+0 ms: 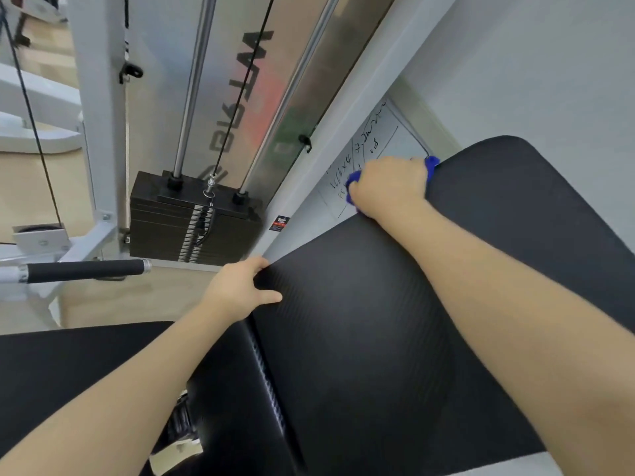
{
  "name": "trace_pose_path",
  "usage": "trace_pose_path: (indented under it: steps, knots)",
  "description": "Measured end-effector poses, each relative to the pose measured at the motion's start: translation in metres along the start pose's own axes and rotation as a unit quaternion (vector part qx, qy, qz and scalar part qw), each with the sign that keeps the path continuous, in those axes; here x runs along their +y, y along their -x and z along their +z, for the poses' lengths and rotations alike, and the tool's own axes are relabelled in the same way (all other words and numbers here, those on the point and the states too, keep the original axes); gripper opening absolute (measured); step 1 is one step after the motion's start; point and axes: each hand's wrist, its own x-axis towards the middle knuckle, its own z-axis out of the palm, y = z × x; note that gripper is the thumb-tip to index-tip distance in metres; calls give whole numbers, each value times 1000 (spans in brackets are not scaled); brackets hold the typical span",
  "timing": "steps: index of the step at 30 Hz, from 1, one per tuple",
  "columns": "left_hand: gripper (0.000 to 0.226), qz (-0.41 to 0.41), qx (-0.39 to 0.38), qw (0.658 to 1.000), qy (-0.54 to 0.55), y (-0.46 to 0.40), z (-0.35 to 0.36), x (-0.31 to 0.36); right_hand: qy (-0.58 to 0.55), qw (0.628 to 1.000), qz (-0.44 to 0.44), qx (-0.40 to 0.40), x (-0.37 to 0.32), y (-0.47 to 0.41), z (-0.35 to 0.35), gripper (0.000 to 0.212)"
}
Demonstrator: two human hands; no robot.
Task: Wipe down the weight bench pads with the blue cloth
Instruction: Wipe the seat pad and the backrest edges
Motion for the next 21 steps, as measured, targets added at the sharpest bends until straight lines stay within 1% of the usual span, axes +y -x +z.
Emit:
trace_pose_path:
  steps: [2, 4, 9, 12, 16, 18, 19, 21]
  knots:
    - [59, -2, 1, 1000, 5, -1, 1, 0, 22, 999, 15, 30, 11, -3, 1, 32]
    - [60, 1, 0, 1000, 9, 0, 2, 0, 20, 999, 4, 44, -5, 4, 10, 34]
    - [55, 14, -11, 999, 38, 2, 1, -10, -19, 997, -74, 21, -69, 28, 37, 25]
    - [61, -10, -2, 1000, 26, 7, 5, -29, -28, 996, -84, 33, -97, 41, 54, 24]
    - [75, -59, 4, 998, 35, 1, 7, -51, -31, 986, -164, 5, -135, 55, 67, 24]
    - [73, -77, -6, 996, 48, 0, 8, -56, -40, 978, -206, -10, -136, 53, 67, 21]
    - [71, -79, -13, 996, 50, 0, 8, -59, -47, 977, -208, -14, -129, 48, 63, 20]
    - [66, -73, -24, 996, 52, 1, 8, -65, -57, 984, -168, -12, -105, 36, 50, 17]
